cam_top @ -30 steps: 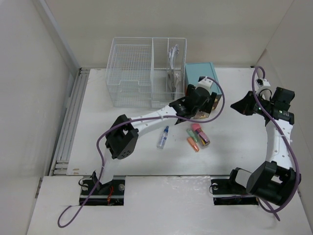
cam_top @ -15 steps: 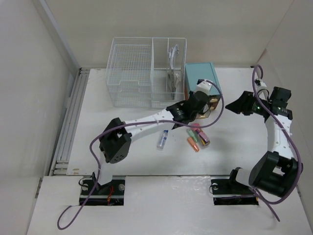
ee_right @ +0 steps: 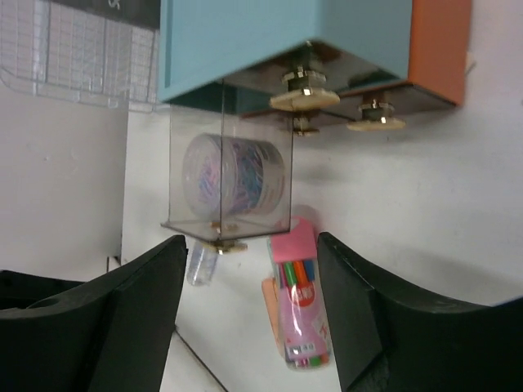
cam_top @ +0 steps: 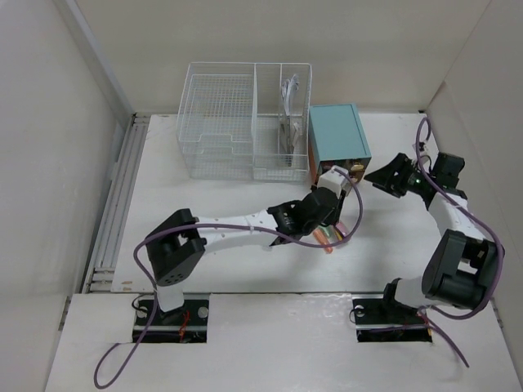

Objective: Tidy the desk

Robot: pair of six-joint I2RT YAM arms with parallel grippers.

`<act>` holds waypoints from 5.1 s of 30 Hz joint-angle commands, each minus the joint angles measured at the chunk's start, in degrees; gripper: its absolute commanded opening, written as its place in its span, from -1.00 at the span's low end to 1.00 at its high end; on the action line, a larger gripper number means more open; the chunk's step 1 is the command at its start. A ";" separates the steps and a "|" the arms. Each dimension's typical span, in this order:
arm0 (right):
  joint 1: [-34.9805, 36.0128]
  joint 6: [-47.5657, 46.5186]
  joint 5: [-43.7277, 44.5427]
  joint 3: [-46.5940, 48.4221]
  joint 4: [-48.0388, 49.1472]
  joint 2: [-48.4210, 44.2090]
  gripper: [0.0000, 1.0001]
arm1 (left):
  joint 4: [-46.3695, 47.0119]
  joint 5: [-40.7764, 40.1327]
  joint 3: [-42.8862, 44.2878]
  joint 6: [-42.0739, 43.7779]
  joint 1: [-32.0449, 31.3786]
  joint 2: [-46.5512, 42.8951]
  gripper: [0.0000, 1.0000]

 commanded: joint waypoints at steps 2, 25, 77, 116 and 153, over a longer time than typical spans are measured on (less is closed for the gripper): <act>4.69 11.06 5.26 -0.22 15.83 1.83 0.41 | 5.62 3.31 0.03 -2.62 1.43 3.41 -0.33; 12.35 22.58 17.31 3.21 29.03 14.92 0.36 | 7.21 8.31 8.19 -1.57 10.92 13.01 -0.30; 6.55 3.27 10.98 -11.04 5.67 -5.02 -0.08 | 1.86 7.79 19.27 0.54 18.92 19.33 -0.30; 28.25 -31.11 27.10 12.17 -21.06 -20.23 -0.18 | -6.49 -11.18 -19.26 -14.03 2.67 -26.78 -0.59; 50.59 -34.02 60.20 16.21 -27.65 19.15 0.26 | -14.67 -16.82 -40.40 -26.88 -4.10 -55.02 0.50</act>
